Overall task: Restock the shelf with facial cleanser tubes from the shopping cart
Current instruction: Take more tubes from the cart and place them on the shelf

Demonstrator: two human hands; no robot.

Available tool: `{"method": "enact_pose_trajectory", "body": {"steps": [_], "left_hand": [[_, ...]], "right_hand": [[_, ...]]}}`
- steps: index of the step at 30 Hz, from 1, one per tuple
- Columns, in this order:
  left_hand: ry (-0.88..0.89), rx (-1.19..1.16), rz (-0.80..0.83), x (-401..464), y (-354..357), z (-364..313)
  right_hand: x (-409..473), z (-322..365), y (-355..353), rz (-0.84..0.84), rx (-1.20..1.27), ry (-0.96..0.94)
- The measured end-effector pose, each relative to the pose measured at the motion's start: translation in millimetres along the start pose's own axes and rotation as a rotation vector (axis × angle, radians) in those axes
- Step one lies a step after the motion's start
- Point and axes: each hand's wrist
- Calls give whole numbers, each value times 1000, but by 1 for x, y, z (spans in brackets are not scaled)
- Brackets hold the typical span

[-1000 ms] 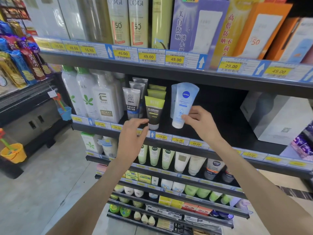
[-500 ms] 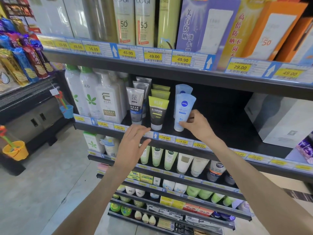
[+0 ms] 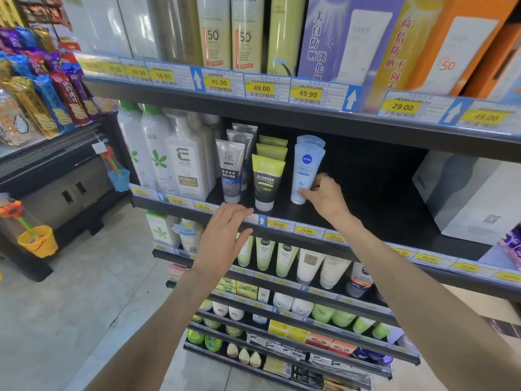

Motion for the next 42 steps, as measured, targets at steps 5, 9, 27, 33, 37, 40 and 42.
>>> {"method": "enact_pose_trajectory", "body": {"steps": [5,9,27,33,37,40,42], "left_hand": [[-31,24,38,2,-5,-5],[-51,69,94,3,-11,-10],[-11,174,294,-82,-29,-134],[17,80,439,-155,-11,-198],[60,-1,534,-206,9,-244],[107,-50,592,-234,23,-281],[151,-85,626,-248,30,-310]], "right_hand": [[-5,1,-3,36,-22,25],[-14,-6,-11,68,-57,39],[-214,-50,-78,90,-693,-247],[-331,-91,-100,150,-763,-96],[-409,-127,-119,178,-797,10],[-464,-150,-142,174,-841,94],[-499,-166,-160,168,-833,154]]}}
Point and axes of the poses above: each hand's wrist, its own x-axis towards the middle knuckle, its own y-axis out of the palm, z = x × y, and after that the axes turned 3 degrees about -x, right-handed
